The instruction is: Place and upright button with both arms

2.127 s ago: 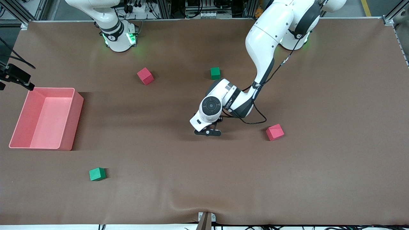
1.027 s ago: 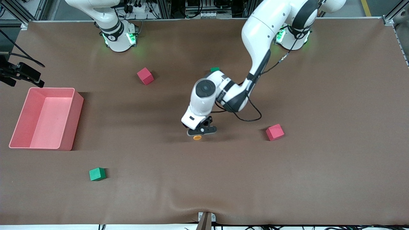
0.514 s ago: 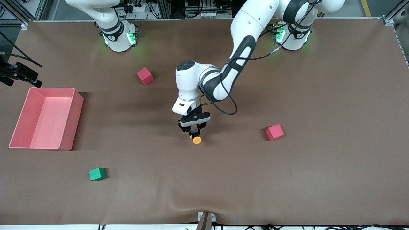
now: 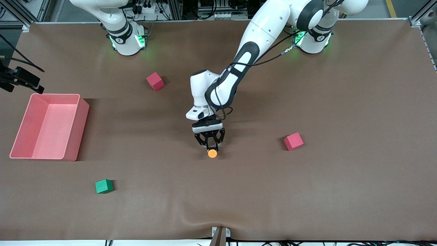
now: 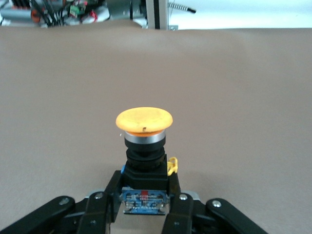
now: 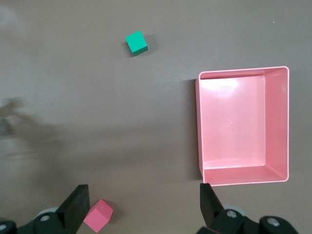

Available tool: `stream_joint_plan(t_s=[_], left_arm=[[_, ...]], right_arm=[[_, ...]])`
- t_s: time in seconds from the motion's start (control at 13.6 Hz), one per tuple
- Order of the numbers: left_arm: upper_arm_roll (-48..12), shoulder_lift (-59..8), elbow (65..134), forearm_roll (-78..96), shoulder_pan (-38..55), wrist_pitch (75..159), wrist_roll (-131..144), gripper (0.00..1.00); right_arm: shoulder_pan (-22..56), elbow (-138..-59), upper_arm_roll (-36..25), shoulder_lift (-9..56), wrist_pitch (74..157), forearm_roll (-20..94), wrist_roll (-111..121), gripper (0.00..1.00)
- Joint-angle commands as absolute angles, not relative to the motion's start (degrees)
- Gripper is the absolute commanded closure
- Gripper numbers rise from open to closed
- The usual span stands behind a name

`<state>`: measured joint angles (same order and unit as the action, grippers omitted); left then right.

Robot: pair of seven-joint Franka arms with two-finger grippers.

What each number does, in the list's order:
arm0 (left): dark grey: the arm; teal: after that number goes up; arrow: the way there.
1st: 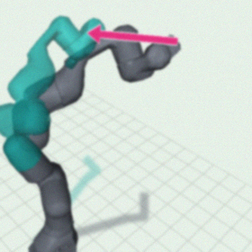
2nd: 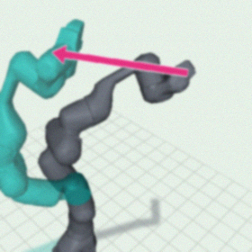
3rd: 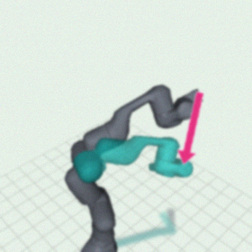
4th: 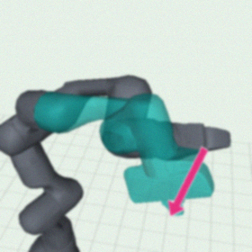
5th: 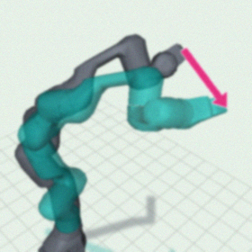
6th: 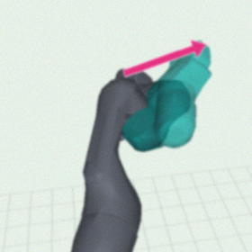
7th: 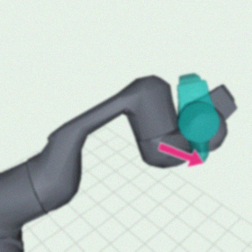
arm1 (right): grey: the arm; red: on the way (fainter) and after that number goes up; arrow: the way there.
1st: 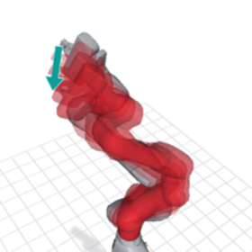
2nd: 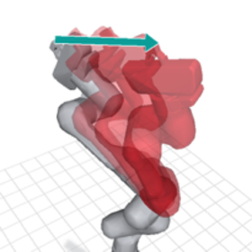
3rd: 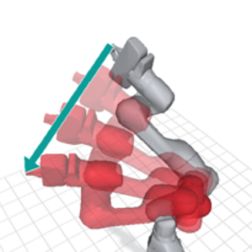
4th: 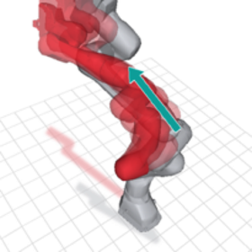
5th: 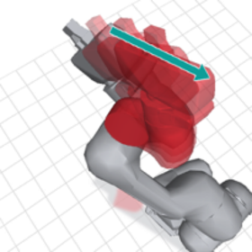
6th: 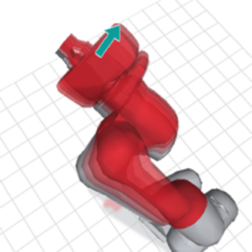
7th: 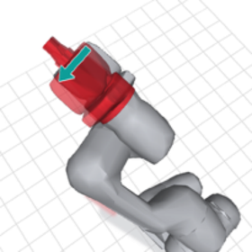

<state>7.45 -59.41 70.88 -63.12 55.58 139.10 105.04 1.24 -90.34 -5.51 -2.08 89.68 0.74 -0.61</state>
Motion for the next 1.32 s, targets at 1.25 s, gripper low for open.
stream_joint_plan(t_s=[1.25], left_arm=[[7.30,-64.60,70.40,-83.32,56.07,140.19,128.85,0.86]], right_arm=[[0.62,-90.26,-5.19,-2.72,89.12,0.88,-0.79,0.00]])
